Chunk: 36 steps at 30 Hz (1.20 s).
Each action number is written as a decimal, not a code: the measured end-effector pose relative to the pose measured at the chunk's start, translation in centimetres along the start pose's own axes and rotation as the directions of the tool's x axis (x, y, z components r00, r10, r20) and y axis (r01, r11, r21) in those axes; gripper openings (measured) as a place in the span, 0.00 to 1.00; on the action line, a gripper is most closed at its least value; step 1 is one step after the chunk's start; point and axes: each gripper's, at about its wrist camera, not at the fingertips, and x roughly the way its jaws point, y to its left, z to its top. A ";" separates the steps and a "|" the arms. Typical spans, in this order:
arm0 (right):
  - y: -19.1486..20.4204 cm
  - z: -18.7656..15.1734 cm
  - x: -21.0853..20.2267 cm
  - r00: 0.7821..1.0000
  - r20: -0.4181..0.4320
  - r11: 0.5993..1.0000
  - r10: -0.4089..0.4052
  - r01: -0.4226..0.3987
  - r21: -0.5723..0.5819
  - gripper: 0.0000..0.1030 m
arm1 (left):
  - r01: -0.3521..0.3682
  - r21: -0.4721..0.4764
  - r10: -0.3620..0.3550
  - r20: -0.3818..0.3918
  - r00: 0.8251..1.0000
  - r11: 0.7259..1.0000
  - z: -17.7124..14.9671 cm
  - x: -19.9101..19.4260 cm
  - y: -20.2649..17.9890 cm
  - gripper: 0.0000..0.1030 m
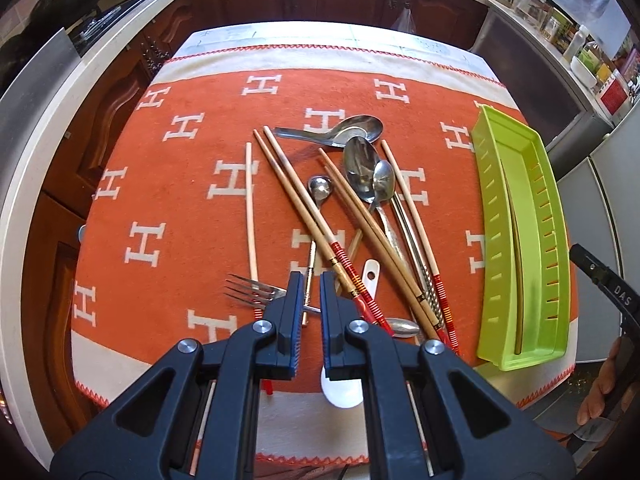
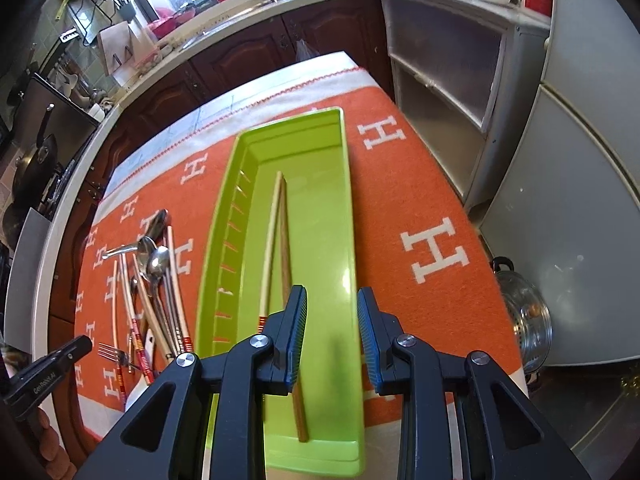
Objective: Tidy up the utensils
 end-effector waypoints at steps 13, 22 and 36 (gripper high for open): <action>6.6 -0.7 -2.8 0.998 0.008 0.989 0.062 -0.061 -0.137 0.25 | -0.018 -0.034 0.020 0.063 0.998 0.999 -1.2 -1.2 3.1 0.04; 13.5 -1.5 -2.9 0.993 -0.022 0.953 0.117 -0.118 -0.280 0.25 | 0.027 -0.050 -0.025 0.037 0.999 0.998 -2.2 -0.5 6.2 0.04; 21.6 -2.5 3.0 0.949 -0.212 0.864 0.235 -0.303 -0.402 0.25 | 0.088 -0.138 -0.096 -0.052 0.994 0.987 -2.9 3.8 9.4 0.04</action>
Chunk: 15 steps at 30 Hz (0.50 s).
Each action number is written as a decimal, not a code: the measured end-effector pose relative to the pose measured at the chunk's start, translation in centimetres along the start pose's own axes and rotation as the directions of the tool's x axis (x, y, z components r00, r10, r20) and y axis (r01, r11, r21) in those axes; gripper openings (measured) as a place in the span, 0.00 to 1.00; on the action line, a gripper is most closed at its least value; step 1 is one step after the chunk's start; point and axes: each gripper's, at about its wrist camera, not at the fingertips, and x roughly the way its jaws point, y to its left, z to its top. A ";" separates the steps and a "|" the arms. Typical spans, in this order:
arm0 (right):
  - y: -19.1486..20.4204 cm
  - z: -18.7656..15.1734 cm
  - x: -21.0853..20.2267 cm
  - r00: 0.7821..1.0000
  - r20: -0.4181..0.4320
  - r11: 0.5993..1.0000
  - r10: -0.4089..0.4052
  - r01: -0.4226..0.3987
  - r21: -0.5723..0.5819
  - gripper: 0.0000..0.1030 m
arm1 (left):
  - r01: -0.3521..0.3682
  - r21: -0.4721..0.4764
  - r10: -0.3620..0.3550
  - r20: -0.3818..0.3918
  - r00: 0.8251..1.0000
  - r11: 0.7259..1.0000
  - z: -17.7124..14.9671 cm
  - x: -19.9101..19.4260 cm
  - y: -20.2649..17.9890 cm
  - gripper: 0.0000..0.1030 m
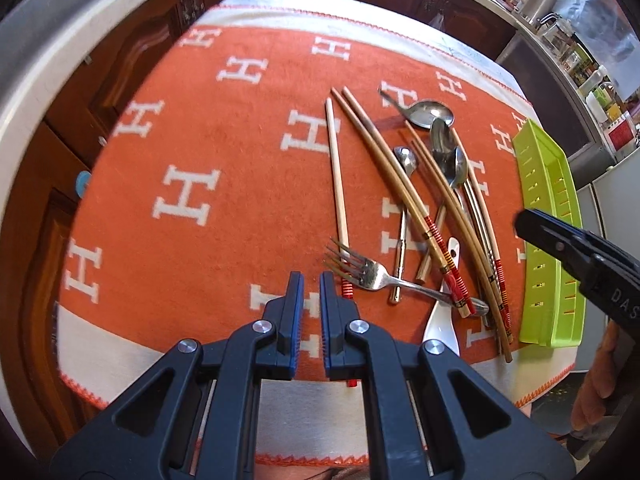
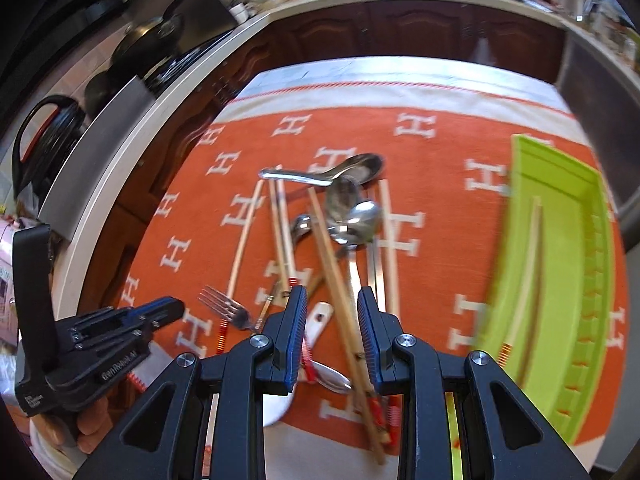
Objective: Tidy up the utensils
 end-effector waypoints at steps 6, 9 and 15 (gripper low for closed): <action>1.6 1.4 4.2 0.998 -0.053 0.997 0.035 -0.039 -0.068 0.22 | 0.014 -0.012 -0.014 -0.038 0.999 1.000 0.0 1.7 0.0 0.04; 2.0 1.9 6.4 0.996 -0.083 0.995 0.036 -0.043 -0.085 0.16 | 0.014 -0.012 -0.014 -0.038 0.999 1.000 0.3 2.0 0.0 0.04; 2.5 2.5 9.3 0.992 -0.123 0.992 0.035 -0.050 -0.117 0.13 | 0.017 -0.028 -0.018 -0.046 0.999 0.999 0.9 2.4 0.2 0.04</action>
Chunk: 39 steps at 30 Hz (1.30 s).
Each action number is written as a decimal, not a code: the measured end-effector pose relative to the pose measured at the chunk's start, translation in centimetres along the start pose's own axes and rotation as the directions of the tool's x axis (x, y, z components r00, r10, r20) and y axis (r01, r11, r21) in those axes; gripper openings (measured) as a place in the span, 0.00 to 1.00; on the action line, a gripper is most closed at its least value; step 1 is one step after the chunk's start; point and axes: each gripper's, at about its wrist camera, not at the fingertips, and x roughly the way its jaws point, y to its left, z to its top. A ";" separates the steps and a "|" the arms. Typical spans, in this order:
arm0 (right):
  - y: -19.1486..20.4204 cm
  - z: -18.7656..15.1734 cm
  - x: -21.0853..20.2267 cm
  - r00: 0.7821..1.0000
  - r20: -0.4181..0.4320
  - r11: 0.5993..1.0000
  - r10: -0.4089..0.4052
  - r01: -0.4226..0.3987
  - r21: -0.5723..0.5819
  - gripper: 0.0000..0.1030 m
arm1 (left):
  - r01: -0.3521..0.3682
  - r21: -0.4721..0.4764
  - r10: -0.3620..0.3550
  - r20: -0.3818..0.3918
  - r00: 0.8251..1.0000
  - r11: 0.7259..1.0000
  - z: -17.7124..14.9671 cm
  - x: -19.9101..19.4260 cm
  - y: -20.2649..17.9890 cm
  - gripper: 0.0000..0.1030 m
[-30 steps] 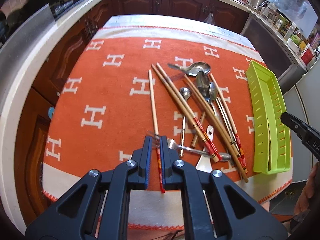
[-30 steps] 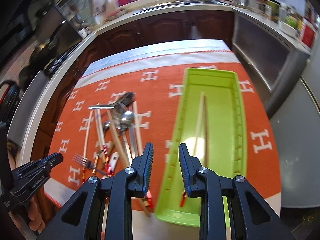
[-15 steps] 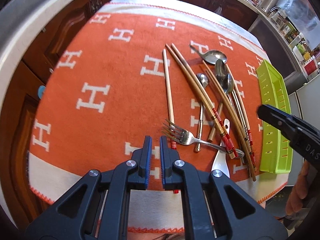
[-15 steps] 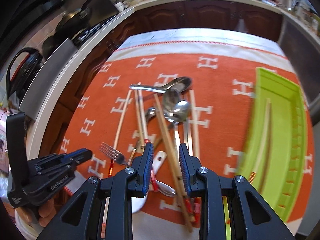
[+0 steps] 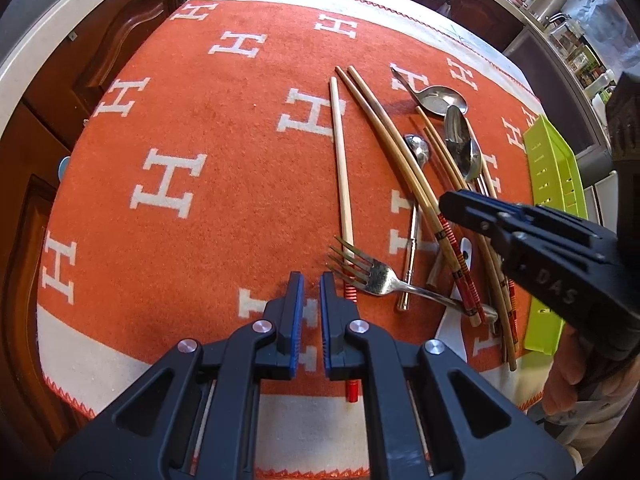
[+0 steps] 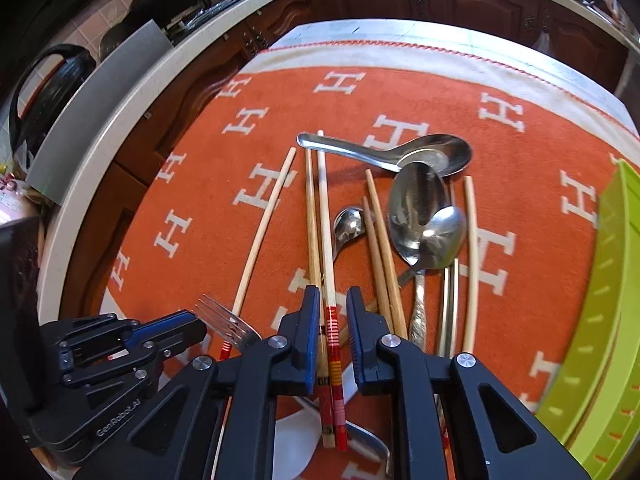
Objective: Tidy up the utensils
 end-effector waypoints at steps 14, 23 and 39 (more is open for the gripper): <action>0.4 0.4 2.4 1.000 -0.029 1.000 -0.002 0.001 -0.028 0.06 | 0.009 -0.029 -0.009 -0.006 1.000 1.000 0.8 0.8 1.0 0.04; 0.2 -0.6 -0.2 0.999 0.016 0.999 0.038 -0.038 -0.024 0.06 | 0.016 -0.026 -0.016 -0.001 1.000 1.000 1.2 0.7 0.6 0.04; -1.8 -2.4 -5.8 0.989 0.109 0.995 0.097 -0.099 0.018 0.06 | 0.051 0.009 -0.052 0.032 0.998 0.999 2.9 -0.1 -2.1 0.04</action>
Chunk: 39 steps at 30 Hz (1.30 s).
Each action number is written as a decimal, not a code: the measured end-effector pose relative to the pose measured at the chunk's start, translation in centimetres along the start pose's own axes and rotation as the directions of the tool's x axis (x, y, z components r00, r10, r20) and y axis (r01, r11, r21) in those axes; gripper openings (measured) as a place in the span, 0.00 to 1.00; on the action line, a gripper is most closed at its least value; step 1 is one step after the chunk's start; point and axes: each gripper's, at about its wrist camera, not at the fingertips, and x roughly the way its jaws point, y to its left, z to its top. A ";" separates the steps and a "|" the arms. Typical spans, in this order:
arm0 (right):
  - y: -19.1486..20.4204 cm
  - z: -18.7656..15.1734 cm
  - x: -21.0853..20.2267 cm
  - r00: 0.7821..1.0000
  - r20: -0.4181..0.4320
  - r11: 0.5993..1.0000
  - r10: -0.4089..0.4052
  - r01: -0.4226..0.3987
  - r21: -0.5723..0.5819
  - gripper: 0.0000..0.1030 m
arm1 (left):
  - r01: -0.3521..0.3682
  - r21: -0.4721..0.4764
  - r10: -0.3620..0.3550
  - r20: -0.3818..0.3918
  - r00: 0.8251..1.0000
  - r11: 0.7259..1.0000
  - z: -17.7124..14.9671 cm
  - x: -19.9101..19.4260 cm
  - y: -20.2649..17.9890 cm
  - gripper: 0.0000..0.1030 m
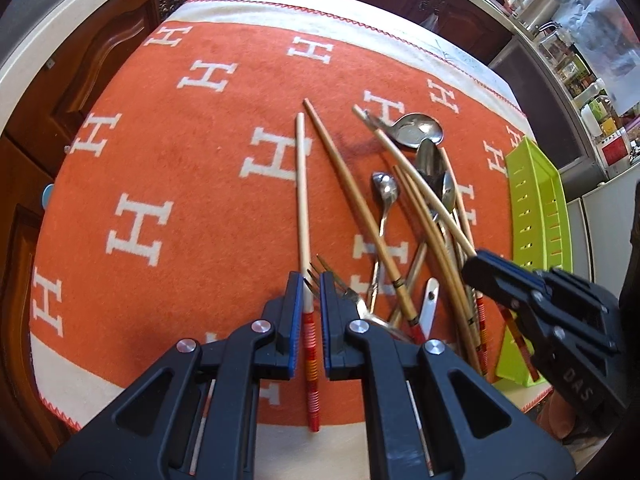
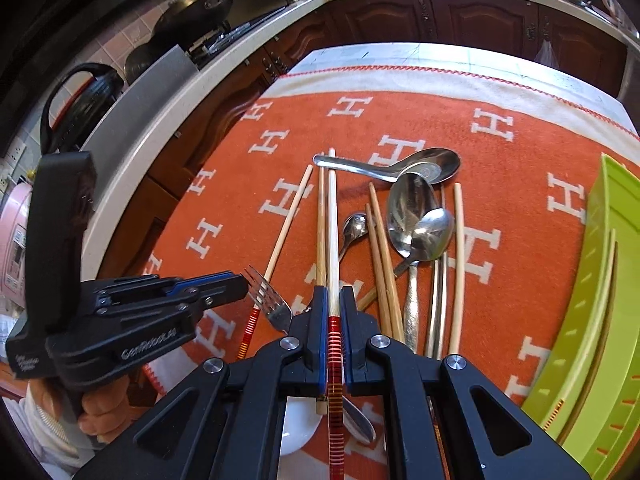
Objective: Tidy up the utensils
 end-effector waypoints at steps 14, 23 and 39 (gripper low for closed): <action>-0.7 -1.3 -2.9 0.998 0.024 0.998 0.062 -0.062 0.004 0.05 | 0.026 -0.034 -0.026 0.004 1.000 0.999 3.2 1.1 -1.2 0.04; -3.2 -2.5 -5.4 0.996 0.077 0.995 0.040 -0.047 0.088 0.05 | 0.044 -0.066 -0.043 0.016 0.999 0.997 5.0 0.7 -0.8 0.04; -7.0 -3.2 -7.2 0.993 0.114 0.980 0.008 -0.030 0.197 0.05 | -0.005 -0.046 0.001 -0.089 0.996 0.999 6.2 5.8 -4.0 0.04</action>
